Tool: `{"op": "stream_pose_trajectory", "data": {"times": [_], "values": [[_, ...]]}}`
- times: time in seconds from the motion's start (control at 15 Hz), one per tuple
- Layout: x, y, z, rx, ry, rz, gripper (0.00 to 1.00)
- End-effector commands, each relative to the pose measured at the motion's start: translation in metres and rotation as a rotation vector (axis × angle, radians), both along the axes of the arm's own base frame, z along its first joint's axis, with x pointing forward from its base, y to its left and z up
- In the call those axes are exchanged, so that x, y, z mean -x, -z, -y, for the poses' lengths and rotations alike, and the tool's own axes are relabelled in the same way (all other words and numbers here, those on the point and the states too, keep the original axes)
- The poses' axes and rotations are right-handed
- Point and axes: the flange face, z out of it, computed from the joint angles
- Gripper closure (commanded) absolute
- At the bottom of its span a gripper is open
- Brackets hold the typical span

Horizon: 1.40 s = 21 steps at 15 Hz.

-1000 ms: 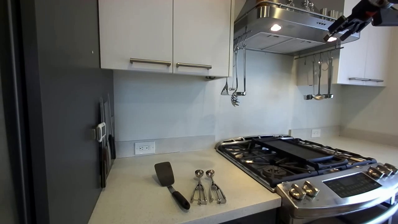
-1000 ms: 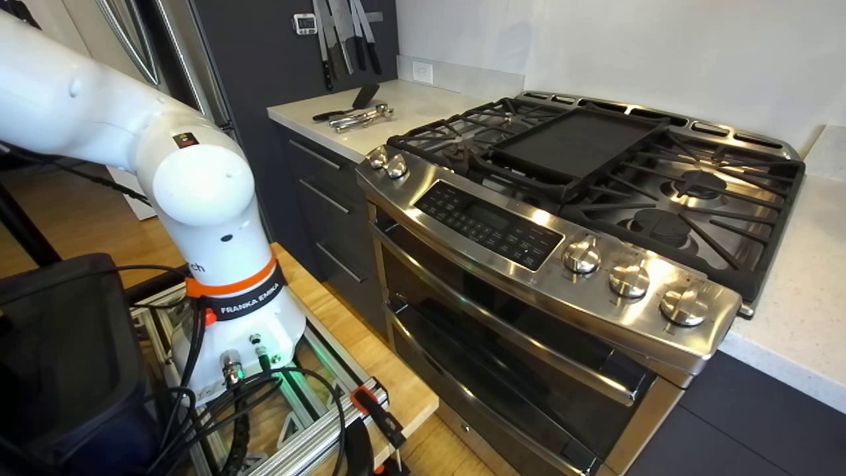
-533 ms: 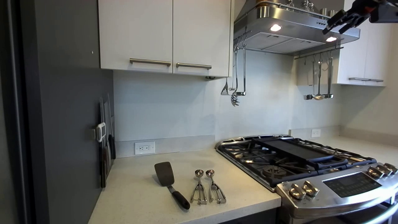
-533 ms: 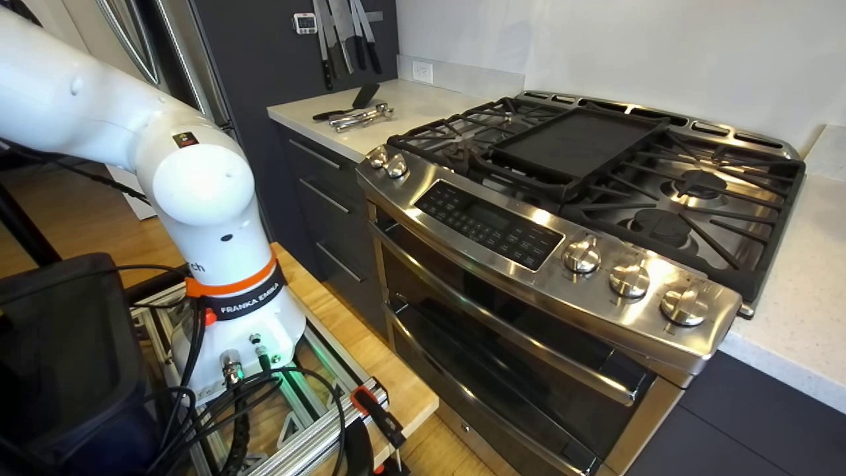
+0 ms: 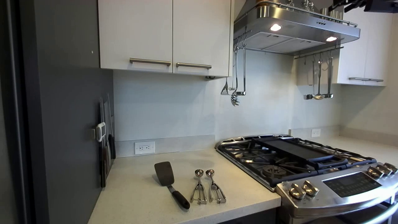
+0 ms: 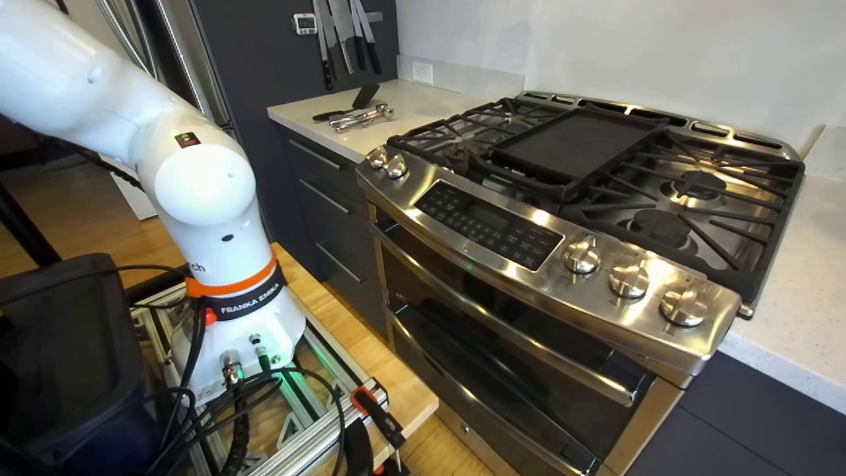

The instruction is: Turn off the lights above the stove

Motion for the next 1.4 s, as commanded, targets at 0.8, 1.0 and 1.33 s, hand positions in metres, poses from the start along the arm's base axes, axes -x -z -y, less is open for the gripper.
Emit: {"op": "stream_pose_trajectory", "data": {"times": [0.8,1.0,1.33], "values": [[-0.063,0.003,0.017,-0.06,-0.06,0.032,1.0],[-0.067,0.002,0.022,-0.05,-0.053,0.034,1.0],[-0.071,-0.001,0.028,-0.035,-0.05,0.03,1.0]]}}
